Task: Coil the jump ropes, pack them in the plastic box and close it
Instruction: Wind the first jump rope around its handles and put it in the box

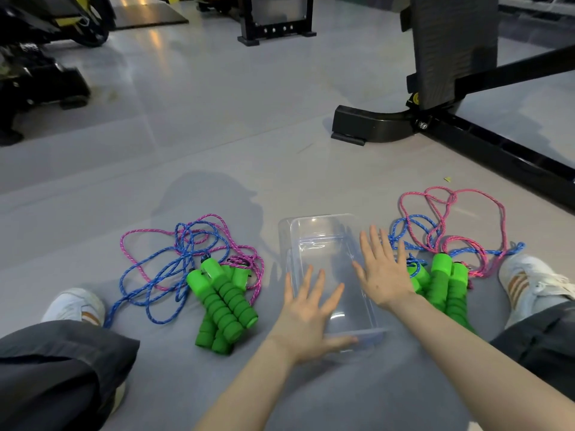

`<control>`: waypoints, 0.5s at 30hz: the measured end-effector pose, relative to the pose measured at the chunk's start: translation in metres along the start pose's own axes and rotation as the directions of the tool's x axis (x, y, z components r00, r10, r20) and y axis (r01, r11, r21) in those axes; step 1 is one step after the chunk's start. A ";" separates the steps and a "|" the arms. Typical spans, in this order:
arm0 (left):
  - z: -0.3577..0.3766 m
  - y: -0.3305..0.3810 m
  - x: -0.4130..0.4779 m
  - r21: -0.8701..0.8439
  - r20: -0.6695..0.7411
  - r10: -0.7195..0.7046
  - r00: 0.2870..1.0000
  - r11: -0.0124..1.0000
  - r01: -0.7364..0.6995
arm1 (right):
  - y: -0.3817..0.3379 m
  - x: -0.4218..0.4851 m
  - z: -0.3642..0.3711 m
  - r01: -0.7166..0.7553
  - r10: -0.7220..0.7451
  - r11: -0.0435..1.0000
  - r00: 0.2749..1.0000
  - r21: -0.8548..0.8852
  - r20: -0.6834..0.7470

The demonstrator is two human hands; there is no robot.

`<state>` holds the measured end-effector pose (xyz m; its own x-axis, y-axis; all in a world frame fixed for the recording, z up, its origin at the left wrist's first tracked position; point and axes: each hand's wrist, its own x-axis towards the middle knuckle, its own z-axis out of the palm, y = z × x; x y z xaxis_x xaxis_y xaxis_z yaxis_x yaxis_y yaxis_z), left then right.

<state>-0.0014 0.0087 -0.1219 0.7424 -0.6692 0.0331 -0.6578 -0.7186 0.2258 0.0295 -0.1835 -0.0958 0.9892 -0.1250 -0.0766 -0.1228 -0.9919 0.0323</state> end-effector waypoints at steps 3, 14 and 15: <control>-0.012 -0.006 -0.009 -0.005 -0.136 0.019 0.990 1.000 -0.020 | -0.017 0.000 -0.001 0.093 -0.094 0.996 0.994 -0.014 -0.052; -0.035 -0.072 -0.070 -0.230 -0.135 -0.779 0.612 0.626 0.745 | -0.179 -0.012 -0.019 0.564 -0.598 0.787 0.796 0.248 0.088; -0.034 -0.071 -0.070 -0.284 -0.107 -0.788 0.606 0.608 0.741 | -0.188 -0.013 -0.016 0.548 -0.617 0.766 0.774 0.335 0.144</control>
<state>-0.0024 0.1128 -0.1067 0.9819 0.1816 -0.0536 0.1865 -0.8791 0.4385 0.0415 0.0053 -0.0848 0.8299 0.5116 -0.2225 0.4212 -0.8361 -0.3515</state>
